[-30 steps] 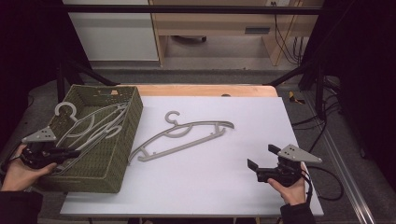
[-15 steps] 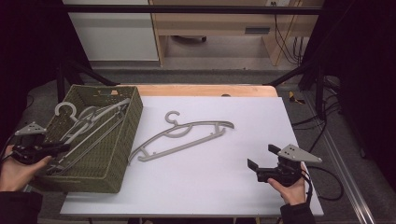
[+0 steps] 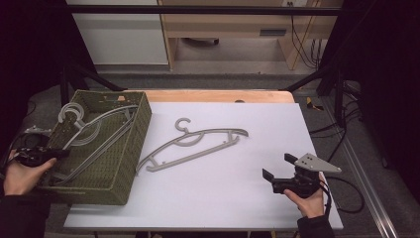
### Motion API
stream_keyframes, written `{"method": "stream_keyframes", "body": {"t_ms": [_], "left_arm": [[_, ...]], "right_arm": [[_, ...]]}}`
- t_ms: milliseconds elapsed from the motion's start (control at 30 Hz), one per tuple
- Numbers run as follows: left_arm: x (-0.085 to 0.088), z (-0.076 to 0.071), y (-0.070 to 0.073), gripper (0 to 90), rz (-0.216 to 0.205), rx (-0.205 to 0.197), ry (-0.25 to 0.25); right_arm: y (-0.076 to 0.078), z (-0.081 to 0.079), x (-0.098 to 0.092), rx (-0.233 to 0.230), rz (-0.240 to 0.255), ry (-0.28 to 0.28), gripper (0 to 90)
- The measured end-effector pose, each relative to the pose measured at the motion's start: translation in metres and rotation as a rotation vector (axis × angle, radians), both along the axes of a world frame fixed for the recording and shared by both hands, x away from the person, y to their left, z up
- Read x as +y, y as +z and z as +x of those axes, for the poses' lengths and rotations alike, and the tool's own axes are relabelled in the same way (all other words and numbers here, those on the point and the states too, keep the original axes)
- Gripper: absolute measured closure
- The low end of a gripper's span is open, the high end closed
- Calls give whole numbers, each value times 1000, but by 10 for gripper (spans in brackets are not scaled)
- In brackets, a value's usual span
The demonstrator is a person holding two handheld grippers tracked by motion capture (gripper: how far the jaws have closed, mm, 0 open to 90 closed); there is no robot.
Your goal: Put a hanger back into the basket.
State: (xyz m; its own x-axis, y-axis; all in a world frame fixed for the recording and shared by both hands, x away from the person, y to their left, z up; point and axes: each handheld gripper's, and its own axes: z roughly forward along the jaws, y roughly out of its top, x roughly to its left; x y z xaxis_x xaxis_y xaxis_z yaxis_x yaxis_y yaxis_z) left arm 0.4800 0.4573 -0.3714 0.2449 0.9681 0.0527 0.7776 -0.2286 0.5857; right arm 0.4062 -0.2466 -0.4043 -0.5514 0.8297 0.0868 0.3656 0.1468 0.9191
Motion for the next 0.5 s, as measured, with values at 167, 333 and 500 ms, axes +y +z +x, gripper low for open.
{"method": "stream_keyframes", "body": {"t_ms": [167, 333, 500], "left_arm": [[1, 1, 0, 679, 0, 1, 30], [4, -3, 2, 605, 16, -24, 50], [3, -9, 9, 556, 6, -64, 49]], "right_arm": [[0, 0, 0, 1, 0, 0, 38], [0, 0, 0, -1, -1, 2, 38], [-1, 0, 0, 1, 1, 1, 38]]}}
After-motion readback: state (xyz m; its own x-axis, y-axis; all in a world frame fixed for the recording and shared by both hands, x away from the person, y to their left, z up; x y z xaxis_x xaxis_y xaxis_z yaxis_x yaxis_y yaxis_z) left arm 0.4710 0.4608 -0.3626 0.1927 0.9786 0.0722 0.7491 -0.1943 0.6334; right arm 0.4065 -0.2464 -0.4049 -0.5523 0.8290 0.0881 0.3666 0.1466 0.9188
